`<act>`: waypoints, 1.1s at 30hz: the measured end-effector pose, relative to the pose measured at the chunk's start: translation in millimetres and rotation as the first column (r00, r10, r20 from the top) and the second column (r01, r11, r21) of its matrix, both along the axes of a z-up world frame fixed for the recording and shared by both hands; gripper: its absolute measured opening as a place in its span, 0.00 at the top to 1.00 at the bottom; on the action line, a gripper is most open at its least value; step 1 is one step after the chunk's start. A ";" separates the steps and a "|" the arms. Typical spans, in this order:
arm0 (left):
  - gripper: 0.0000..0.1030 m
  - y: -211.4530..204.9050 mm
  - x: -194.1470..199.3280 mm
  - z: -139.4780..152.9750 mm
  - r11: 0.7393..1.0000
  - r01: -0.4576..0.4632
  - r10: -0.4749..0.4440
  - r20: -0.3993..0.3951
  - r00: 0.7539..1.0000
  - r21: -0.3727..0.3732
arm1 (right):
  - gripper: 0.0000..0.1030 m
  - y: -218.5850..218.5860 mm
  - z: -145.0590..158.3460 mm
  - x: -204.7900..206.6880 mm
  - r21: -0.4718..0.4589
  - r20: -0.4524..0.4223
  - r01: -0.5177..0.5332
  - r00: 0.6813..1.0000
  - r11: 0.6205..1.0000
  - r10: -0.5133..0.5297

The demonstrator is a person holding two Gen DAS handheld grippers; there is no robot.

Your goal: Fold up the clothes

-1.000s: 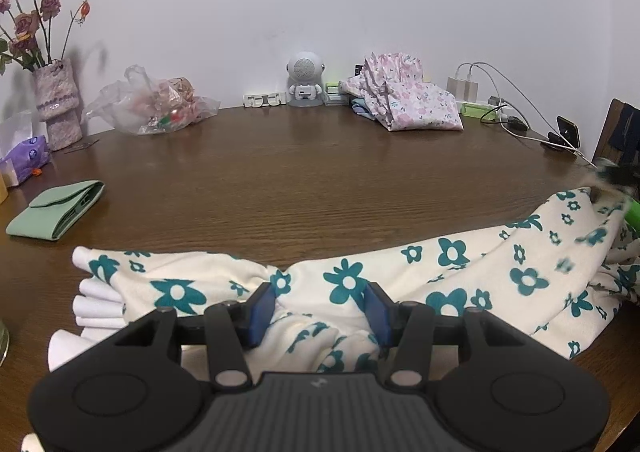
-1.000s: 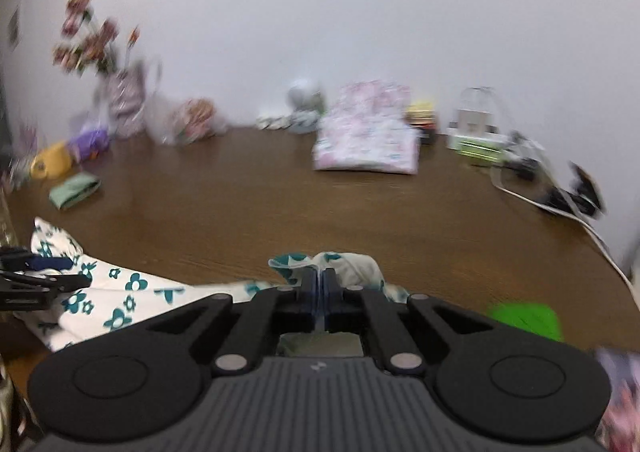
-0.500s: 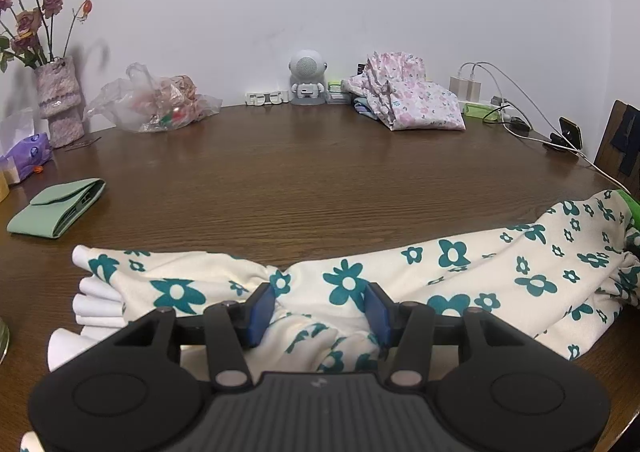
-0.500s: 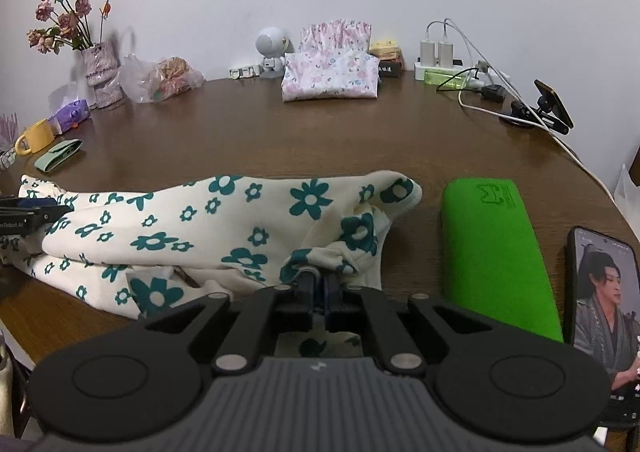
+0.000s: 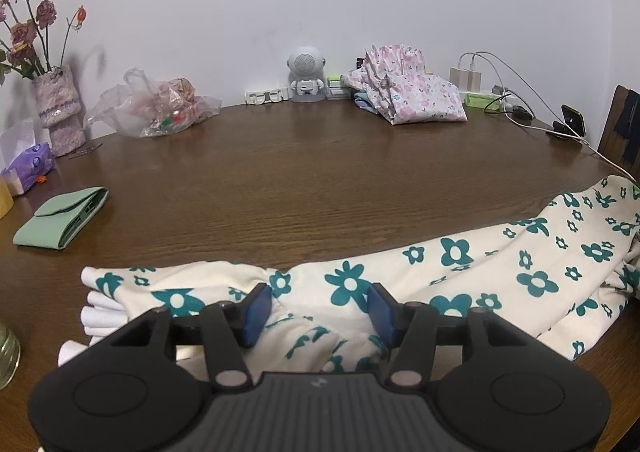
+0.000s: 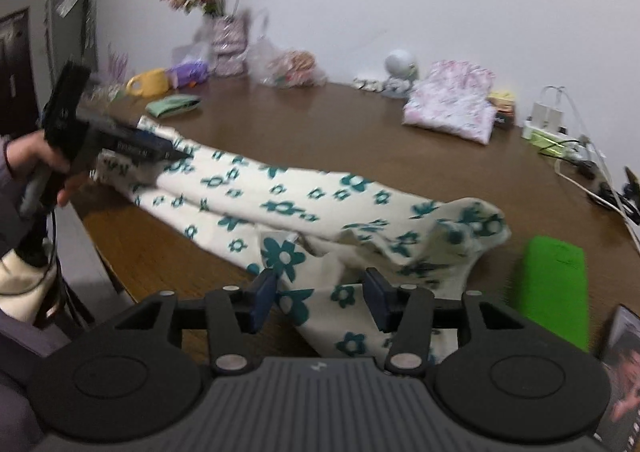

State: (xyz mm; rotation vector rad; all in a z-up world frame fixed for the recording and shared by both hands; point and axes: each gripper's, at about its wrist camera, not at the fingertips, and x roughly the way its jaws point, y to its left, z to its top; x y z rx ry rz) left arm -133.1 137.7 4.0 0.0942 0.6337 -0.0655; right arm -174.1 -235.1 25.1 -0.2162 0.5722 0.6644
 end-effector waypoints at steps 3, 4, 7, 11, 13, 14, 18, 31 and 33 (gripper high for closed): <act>0.49 2.4 0.3 0.0 1.000 0.006 -0.006 -0.003 1.000 -0.004 | 0.91 3.0 -1.9 9.1 0.000 0.001 0.045 0.999 0.999 -0.045; 0.49 3.0 0.4 -0.1 1.000 0.008 -0.008 -0.003 1.000 -0.006 | 0.91 -1.4 0.3 15.5 0.026 -0.006 0.092 0.996 0.995 -0.092; 0.48 3.1 -0.4 -1.5 1.000 0.011 -0.011 0.002 1.000 -0.003 | 0.95 -18.9 1.7 35.3 0.101 -0.059 0.237 0.971 0.966 -0.232; 0.48 2.9 -1.1 -2.6 1.000 0.016 -0.016 0.008 1.000 -0.001 | 0.96 -11.6 -12.4 40.8 0.010 -0.005 0.315 0.949 0.949 -0.315; 0.48 3.3 -1.3 -2.8 1.000 0.019 -0.019 0.008 1.000 -0.002 | 0.95 -10.8 -13.6 37.5 0.006 0.014 0.326 0.945 0.945 -0.326; 0.48 3.4 -1.5 -2.9 1.000 0.020 -0.020 0.009 1.000 -0.002 | 0.95 -12.3 -11.0 34.0 0.021 0.023 0.328 0.944 0.944 -0.329; 0.48 3.1 -1.0 -3.2 1.000 0.020 -0.020 0.011 1.000 0.000 | 0.93 -21.9 16.9 10.1 0.167 0.065 0.203 0.974 0.965 -0.216; 0.47 4.0 -2.2 -5.6 0.999 0.032 -0.032 0.021 0.999 -0.003 | 1.00 -9.1 -25.4 48.7 0.180 -0.166 0.263 0.958 0.948 -0.235; 0.47 3.4 -2.5 -6.0 0.999 0.032 -0.031 0.024 0.999 -0.003 | 1.00 -9.7 -25.5 49.9 0.193 -0.172 0.284 0.952 0.939 -0.253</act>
